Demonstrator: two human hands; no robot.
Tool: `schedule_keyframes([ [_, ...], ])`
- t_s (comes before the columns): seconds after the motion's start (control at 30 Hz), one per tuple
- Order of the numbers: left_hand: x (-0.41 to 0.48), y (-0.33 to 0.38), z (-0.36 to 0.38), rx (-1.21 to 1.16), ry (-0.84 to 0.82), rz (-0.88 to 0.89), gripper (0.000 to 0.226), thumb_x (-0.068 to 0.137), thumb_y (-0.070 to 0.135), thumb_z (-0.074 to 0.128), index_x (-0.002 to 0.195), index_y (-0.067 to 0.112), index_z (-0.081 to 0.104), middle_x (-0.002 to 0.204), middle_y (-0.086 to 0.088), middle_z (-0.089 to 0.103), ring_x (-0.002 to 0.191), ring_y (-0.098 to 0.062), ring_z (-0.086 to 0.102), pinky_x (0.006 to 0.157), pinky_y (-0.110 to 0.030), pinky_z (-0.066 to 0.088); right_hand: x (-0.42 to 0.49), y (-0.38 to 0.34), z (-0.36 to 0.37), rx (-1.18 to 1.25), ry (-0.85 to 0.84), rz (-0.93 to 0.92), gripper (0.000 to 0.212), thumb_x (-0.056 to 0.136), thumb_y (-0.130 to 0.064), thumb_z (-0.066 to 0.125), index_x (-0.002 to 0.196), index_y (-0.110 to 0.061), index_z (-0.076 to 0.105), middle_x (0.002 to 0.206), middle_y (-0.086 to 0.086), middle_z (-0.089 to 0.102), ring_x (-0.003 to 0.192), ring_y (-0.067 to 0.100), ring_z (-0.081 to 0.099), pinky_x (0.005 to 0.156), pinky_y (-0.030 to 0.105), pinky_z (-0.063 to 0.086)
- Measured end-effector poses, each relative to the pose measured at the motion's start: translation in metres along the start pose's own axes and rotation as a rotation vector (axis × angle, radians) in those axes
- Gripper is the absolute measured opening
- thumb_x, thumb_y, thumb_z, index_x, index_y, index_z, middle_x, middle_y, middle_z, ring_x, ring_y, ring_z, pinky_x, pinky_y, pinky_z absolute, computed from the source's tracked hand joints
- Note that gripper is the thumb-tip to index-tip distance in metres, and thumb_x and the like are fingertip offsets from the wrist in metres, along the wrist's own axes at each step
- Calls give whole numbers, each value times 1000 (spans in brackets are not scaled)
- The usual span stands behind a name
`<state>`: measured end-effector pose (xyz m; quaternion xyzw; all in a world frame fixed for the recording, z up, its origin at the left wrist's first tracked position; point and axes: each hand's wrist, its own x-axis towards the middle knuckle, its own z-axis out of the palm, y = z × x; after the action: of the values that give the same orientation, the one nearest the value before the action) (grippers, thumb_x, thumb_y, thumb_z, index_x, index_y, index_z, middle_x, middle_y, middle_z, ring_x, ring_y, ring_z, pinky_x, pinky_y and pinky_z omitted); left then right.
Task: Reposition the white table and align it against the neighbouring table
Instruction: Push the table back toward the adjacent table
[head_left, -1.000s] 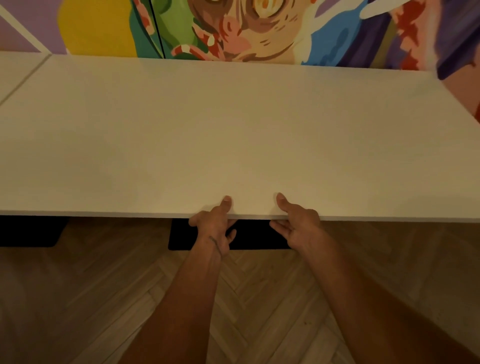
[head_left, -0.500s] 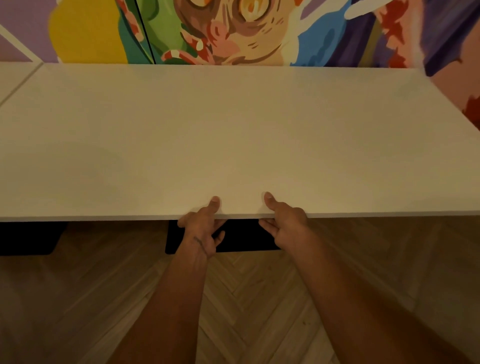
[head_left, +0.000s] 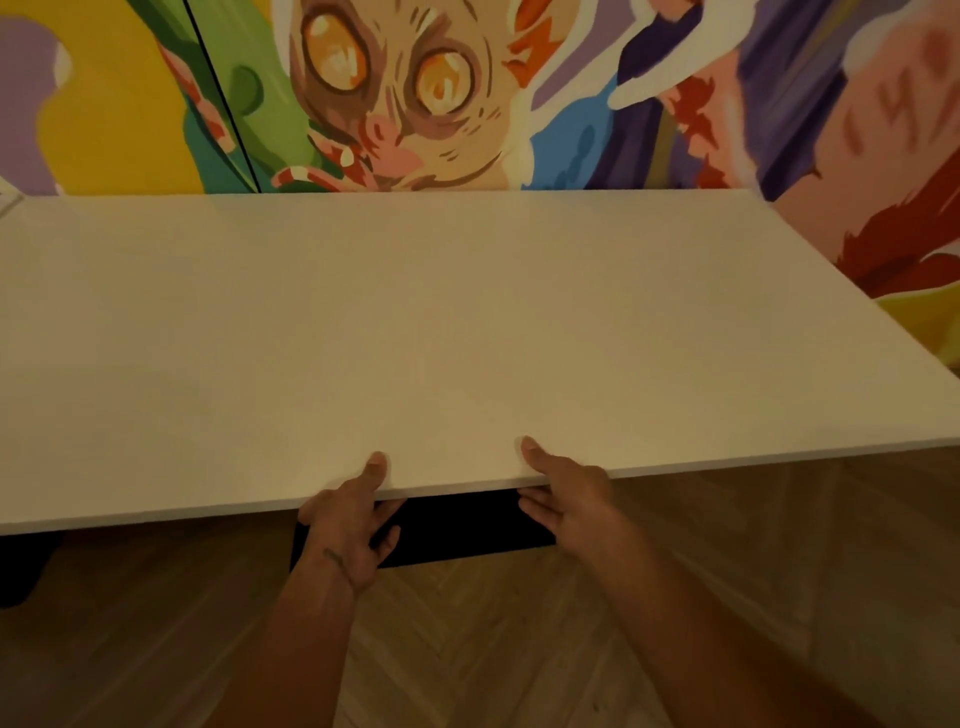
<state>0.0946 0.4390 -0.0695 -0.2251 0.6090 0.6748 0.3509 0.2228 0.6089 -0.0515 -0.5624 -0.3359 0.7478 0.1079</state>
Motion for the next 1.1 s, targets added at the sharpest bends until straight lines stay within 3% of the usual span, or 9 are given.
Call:
schedule_keyframes([
  [0.17, -5, 0, 5, -53, 32, 10, 67, 88, 29, 81, 144, 14, 48, 127, -4, 66, 92, -19, 69, 65, -36, 53, -2, -13, -5, 32, 7, 33, 39, 81, -21, 84, 105, -3, 59, 109, 12, 62, 94, 24, 62, 76, 37, 59],
  [0.27, -13, -6, 13, -102, 46, 5, 59, 92, 34, 76, 142, 13, 53, 133, -7, 65, 92, -19, 67, 65, -34, 52, -2, -12, -4, 18, 16, 29, 43, 80, -23, 85, 109, -4, 60, 109, 10, 63, 93, 23, 64, 68, 34, 60],
  [0.37, -27, -19, 33, -138, -23, -45, 53, 96, 40, 69, 141, 16, 55, 135, -7, 65, 92, -17, 68, 66, -34, 50, -3, -12, -7, 10, 27, 15, 40, 78, -23, 87, 103, -5, 63, 106, 10, 64, 94, 24, 65, 72, 35, 59],
  [0.47, -41, -33, 60, -108, -89, -92, 65, 93, 37, 73, 149, 15, 47, 134, -4, 64, 102, -18, 68, 68, -33, 52, -3, -18, -18, 56, 77, -22, 32, 78, -20, 86, 97, -6, 64, 104, 11, 65, 97, 28, 65, 80, 38, 58],
  [0.57, -43, -38, 81, -70, -124, -154, 88, 85, 36, 83, 156, 17, 35, 130, -2, 66, 107, -19, 68, 68, -34, 54, -1, -31, -36, 49, 127, -39, 36, 77, -22, 87, 99, -4, 64, 102, 13, 66, 99, 30, 65, 77, 40, 58],
  [0.73, -31, -45, 101, -36, -57, -176, 103, 82, 25, 87, 160, 21, 20, 120, -2, 70, 98, -19, 72, 67, -37, 59, 5, -46, -56, -2, 77, -7, 45, 75, -21, 88, 108, -2, 64, 102, 13, 68, 91, 25, 67, 81, 41, 59],
  [0.9, -21, -49, 101, 31, -24, -156, 99, 81, 32, 88, 160, 19, 30, 116, 2, 72, 93, -15, 73, 47, -33, 58, 14, -43, -62, -20, 28, 1, 53, 73, -27, 90, 112, -2, 64, 106, 12, 70, 94, 24, 69, 73, 36, 63],
  [1.1, -28, -51, 98, 74, -45, -81, 77, 81, 37, 86, 145, 21, 46, 115, 3, 75, 81, -10, 78, 54, -33, 58, 20, -39, -66, -13, 1, -22, 64, 71, -28, 91, 120, -1, 61, 114, 14, 67, 97, 27, 69, 63, 34, 64],
])
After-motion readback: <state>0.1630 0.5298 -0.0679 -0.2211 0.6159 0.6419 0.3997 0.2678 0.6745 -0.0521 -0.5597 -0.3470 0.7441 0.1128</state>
